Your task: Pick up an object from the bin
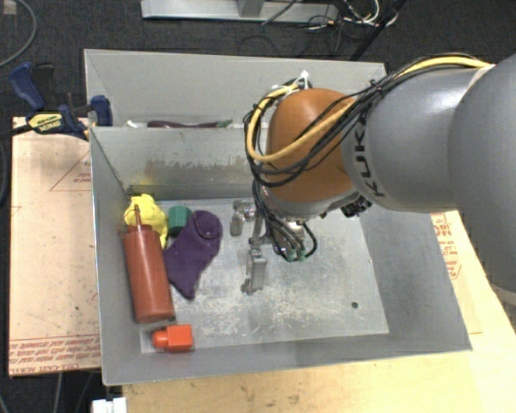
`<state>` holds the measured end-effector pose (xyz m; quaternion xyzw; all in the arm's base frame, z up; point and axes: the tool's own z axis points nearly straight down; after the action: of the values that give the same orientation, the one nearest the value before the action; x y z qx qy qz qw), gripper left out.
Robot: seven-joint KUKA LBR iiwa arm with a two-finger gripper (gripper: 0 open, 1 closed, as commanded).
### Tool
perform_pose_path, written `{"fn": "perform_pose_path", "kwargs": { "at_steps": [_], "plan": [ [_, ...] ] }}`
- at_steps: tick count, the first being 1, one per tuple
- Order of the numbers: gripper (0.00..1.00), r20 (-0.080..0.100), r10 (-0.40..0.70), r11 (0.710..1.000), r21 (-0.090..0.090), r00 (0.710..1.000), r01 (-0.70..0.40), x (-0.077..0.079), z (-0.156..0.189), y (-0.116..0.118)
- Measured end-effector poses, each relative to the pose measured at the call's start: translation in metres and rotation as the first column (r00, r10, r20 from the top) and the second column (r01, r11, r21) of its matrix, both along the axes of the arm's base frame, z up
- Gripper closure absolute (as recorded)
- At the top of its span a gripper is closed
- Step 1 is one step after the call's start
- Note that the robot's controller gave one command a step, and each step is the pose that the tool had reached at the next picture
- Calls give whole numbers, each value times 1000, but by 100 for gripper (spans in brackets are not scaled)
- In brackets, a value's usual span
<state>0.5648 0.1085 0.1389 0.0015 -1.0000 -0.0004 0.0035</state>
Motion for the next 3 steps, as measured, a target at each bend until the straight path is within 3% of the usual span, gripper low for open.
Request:
{"fn": "perform_pose_path", "kwargs": {
  "at_steps": [1, 2, 3],
  "plan": [
    [0, 7, -2, 1000, 1, 1000, 2, 2, 4, 0],
    [0, 12, -15, 1000, 3, 1000, 15, 29, -36, 37],
    [100, 10, -56, 998, 3, 998, 56, 11, -63, 43]
  ]
}}
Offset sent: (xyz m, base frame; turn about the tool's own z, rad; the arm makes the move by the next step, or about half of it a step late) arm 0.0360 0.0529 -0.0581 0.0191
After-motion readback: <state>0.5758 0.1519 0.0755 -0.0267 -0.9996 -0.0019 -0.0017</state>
